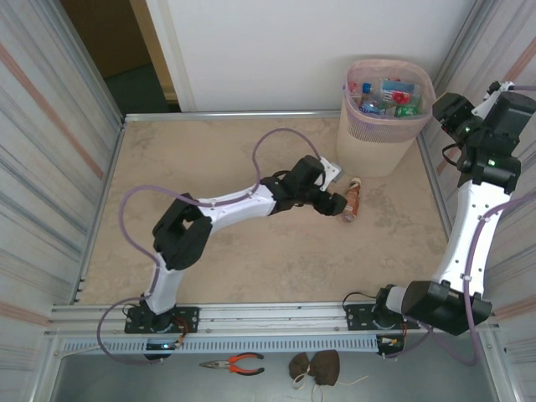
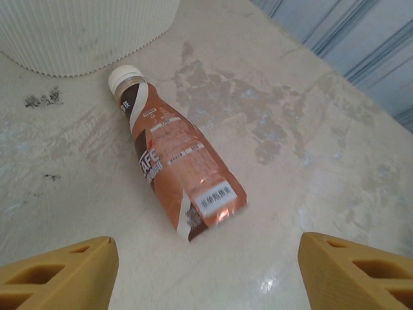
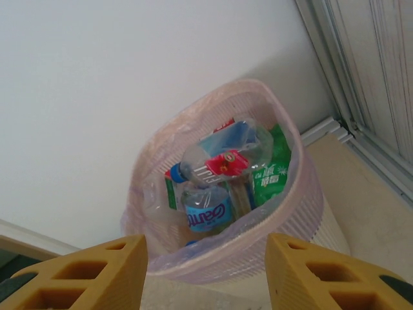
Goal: Put the plastic bottles in the bin
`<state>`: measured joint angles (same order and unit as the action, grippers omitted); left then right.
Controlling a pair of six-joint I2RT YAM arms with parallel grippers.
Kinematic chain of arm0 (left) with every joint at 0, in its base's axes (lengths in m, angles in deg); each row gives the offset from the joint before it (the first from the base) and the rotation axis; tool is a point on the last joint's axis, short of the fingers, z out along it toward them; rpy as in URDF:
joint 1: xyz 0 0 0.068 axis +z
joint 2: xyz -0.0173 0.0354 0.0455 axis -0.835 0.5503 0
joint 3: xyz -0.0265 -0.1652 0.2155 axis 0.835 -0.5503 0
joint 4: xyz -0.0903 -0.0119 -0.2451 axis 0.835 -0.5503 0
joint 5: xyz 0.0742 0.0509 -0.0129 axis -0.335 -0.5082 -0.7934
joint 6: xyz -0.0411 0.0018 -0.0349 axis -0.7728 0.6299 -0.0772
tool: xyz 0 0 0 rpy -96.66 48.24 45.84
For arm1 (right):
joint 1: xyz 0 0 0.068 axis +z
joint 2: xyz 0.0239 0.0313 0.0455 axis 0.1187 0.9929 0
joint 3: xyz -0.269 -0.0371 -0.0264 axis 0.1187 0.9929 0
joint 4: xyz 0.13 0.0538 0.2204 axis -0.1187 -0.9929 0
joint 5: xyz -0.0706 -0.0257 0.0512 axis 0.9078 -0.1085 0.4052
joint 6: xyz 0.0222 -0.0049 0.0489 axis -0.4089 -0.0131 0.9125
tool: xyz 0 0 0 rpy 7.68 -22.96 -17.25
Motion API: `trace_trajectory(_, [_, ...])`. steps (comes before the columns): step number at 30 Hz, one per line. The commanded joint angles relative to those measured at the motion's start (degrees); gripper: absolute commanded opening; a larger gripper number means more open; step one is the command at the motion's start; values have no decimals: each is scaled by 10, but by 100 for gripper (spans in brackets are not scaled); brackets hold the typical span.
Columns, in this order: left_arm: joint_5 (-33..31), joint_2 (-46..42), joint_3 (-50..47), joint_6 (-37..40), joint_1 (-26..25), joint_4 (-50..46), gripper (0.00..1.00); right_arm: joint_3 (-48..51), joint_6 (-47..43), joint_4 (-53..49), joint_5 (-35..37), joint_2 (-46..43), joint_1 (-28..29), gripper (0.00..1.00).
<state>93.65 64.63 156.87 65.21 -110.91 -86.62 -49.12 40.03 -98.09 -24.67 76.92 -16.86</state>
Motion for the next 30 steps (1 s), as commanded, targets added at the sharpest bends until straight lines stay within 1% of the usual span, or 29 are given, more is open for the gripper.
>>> trace_trajectory(1, [-47,59,76,-10,-13,-49,75,25,14,9,-18,-40,-4,50])
trace_trajectory(3, [-63,91,109,-11,-19,-61,77,37,17,11,-26,-51,-4,50])
trace_trajectory(6, [-105,129,143,0,-31,-61,79,45,23,12,-35,-62,-4,50])
trace_trajectory(10, [-162,180,191,29,-47,-71,85,44,25,9,-35,-68,2,50])
trace_trajectory(14, [-172,216,221,33,-49,-83,86,44,24,7,-35,-70,13,50])
trace_trajectory(18, [-171,234,225,33,-49,-89,85,47,22,4,-33,-72,20,50])
trace_trajectory(20, [-167,238,222,35,-49,-90,81,50,21,4,-31,-74,21,50])
trace_trajectory(23, [-158,228,200,40,-49,-78,72,53,21,2,-29,-77,21,50])
trace_trajectory(26, [-155,212,177,48,-49,-61,64,61,20,-1,-26,-85,22,49])
trace_trajectory(30, [-152,177,137,63,-49,-43,55,79,19,-6,-26,-95,24,49])
